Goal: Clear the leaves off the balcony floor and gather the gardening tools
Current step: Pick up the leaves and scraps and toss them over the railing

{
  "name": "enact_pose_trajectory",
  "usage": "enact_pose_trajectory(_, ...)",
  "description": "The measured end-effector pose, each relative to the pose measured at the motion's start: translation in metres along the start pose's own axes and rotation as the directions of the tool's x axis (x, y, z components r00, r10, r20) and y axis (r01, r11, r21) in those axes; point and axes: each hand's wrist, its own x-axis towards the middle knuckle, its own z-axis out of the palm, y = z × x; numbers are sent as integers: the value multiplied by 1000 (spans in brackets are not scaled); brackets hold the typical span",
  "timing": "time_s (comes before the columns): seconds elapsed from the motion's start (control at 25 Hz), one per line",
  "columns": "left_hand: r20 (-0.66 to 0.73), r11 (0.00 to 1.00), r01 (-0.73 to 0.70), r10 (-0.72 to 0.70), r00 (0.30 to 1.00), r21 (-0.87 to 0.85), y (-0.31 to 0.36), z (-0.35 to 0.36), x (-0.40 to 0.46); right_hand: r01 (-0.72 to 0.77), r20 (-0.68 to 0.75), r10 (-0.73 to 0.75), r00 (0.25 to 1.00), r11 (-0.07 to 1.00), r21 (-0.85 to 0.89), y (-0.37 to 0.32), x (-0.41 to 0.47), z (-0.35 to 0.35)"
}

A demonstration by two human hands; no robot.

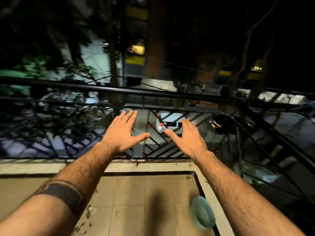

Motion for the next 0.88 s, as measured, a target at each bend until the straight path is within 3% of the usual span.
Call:
enact_pose_trajectory(0.2, -76, 930, 366, -362, 929, 46, -79, -25, -54, 310, 147, -312, 939, 950, 38, -80, 59, 57)
enact_pose_trajectory(0.4, -182, 725, 688, -673, 717, 24, -102, -51, -125, 535, 275, -562, 780, 827, 172, -138, 83, 93)
enact_pose_trajectory(0.56, -253, 550, 835, -807, 534, 9, -84, -55, -184, 660, 364, -698, 617, 711, 242, -168, 78, 119)
enact_pose_trajectory(0.88, -303, 276, 961, -919, 253, -35, -54, -48, -276, 768, 415, -813, 409, 552, 324, -218, 42, 174)
